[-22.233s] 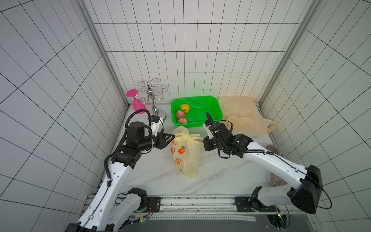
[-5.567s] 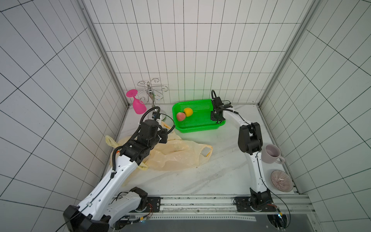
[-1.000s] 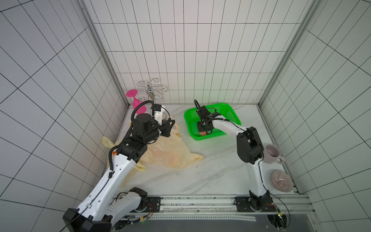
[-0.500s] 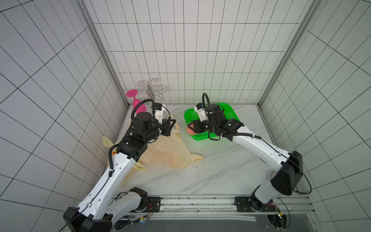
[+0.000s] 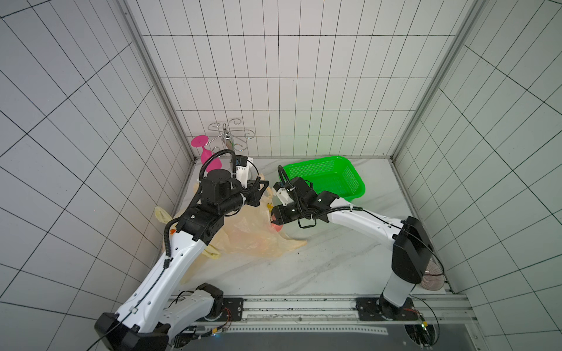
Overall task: Place the peach into a plastic bag & tie a knot
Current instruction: Place the peach in the plastic bag.
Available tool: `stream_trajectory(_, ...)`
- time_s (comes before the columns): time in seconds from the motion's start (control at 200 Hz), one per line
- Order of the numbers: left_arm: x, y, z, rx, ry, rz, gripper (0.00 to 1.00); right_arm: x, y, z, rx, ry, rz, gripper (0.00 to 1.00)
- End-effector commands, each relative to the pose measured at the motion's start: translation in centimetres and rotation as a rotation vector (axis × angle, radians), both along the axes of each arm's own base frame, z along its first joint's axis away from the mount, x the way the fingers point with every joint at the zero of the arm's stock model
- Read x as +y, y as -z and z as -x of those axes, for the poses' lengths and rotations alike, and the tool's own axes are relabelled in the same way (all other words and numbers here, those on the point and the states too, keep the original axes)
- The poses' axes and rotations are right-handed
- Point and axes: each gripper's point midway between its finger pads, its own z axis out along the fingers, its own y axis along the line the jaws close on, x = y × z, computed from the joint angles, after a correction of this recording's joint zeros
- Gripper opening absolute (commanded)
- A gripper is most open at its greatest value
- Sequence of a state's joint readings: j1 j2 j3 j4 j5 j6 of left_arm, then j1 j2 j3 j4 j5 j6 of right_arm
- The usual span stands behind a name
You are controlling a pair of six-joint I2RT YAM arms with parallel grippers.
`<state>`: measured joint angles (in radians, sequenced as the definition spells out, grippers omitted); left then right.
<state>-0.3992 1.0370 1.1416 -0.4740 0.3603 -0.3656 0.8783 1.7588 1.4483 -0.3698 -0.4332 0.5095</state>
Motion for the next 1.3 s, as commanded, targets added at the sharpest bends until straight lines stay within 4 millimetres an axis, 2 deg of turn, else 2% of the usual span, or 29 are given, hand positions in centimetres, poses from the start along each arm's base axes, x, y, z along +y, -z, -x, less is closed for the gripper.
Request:
stream_trajectory(0.0,-0.1,-1.1,0.4,-0.02,0.002,0.021,0.0,2.7,0.4,0.7,0.112,-0.005,-0.124,0.0)
stream_trajectory(0.115,-0.4,-1.0,0.6,-0.015,0.003,0.031,0.0,5.6,2.3,-2.5,0.126,0.134,-0.245,0.0)
stream_trajectory(0.2,-0.6,-0.6,0.7,-0.007,0.009,0.029,0.0,6.7,3.5,-4.5,0.133,0.251,-0.323,0.0)
stream_trajectory(0.295,-0.7,-0.2,0.8,0.0,0.012,0.026,0.0,7.0,4.5,-5.4,0.062,0.326,-0.297,0.02)
stream_trajectory(0.345,-0.7,0.0,0.8,0.0,0.014,0.027,0.0,6.8,5.0,-5.7,0.019,0.367,-0.265,0.07)
stream_trajectory(0.41,-0.7,0.1,0.9,-0.003,0.016,0.032,0.0,7.0,6.2,-5.6,-0.006,0.37,-0.222,0.2)
stream_trajectory(0.5,-0.7,0.1,0.8,-0.007,0.016,0.028,0.0,7.1,8.5,-5.3,0.018,0.331,-0.091,0.5)
stream_trajectory(0.54,-0.6,0.2,0.8,-0.01,0.012,0.02,0.0,6.9,8.7,-5.0,0.014,0.305,-0.057,0.63)
stream_trajectory(0.6,-0.3,0.5,0.7,-0.013,-0.004,0.0,0.0,6.3,7.8,-4.6,0.007,0.277,-0.045,0.75)
stream_trajectory(0.65,0.2,0.8,0.4,-0.011,-0.027,-0.02,0.0,5.1,6.7,-4.3,-0.01,0.271,-0.031,0.8)
stream_trajectory(0.705,0.9,1.2,0.1,-0.007,-0.055,-0.035,0.0,3.7,5.3,-3.8,-0.043,0.259,-0.015,0.82)
stream_trajectory(0.815,2.0,1.4,-0.8,-0.007,-0.094,-0.039,0.0,0.5,3.4,-2.6,-0.072,0.246,0.029,0.82)
stream_trajectory(0.965,2.0,1.4,-1.4,-0.014,-0.101,-0.04,0.0,-4.8,1.0,-1.2,-0.102,0.288,0.103,0.8)
stream_trajectory(1.03,1.9,1.1,-1.5,-0.02,-0.1,-0.031,0.0,-8.4,1.0,-0.9,-0.055,0.371,0.188,0.77)
stream_trajectory(1.105,1.8,0.9,-1.6,-0.026,-0.1,-0.021,0.0,-13.3,2.0,0.1,0.085,0.508,0.281,0.75)
stream_trajectory(1.139,1.7,0.8,-1.5,-0.027,-0.092,-0.017,0.0,-14.8,2.4,0.7,0.155,0.556,0.296,0.75)
stream_trajectory(1.209,1.4,0.7,-1.6,-0.029,-0.083,-0.009,0.0,-15.8,3.0,2.0,0.288,0.629,0.259,0.79)
stream_trajectory(1.299,1.2,0.8,-1.7,-0.026,-0.074,-0.009,0.0,-15.9,3.7,3.1,0.423,0.706,0.225,0.83)
